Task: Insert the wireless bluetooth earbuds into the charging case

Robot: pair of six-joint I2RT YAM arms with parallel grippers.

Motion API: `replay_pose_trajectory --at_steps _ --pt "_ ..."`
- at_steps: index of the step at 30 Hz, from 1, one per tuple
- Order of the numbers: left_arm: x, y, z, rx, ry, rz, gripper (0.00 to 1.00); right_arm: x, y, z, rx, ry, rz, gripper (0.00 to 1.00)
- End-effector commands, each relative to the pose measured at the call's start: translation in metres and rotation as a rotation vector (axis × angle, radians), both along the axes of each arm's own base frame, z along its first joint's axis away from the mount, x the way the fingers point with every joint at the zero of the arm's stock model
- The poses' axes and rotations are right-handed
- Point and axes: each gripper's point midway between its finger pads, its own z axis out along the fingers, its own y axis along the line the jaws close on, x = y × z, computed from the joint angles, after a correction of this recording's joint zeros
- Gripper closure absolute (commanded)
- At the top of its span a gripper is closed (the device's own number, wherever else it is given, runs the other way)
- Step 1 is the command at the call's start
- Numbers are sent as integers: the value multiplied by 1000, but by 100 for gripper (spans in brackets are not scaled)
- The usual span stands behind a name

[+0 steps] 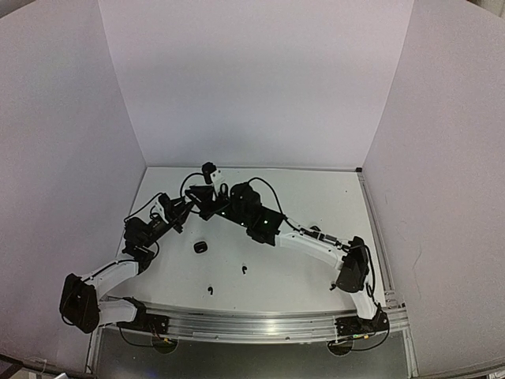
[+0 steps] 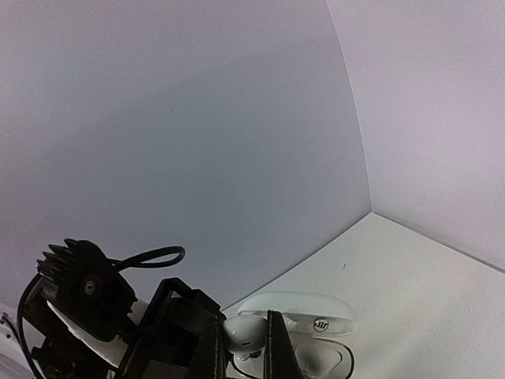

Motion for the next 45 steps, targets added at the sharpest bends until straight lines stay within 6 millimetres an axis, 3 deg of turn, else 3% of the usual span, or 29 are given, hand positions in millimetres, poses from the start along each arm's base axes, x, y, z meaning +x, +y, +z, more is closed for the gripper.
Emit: replay_pose_trajectory --at_steps 1,8,16,36,45 --pt "4 3 21 -48 -41 29 100 1 5 12 23 -49 -28 100" --pt "4 5 21 -50 -40 39 100 10 2 1 -19 -72 -83 100" --pt "4 5 21 -48 -39 37 100 13 1 20 7 -113 -104 100" --pt "3 3 24 -53 -53 27 100 12 15 -32 -67 -42 -65 100" --pt "13 11 27 -84 -34 84 100 11 17 -52 -105 -25 -72 100"
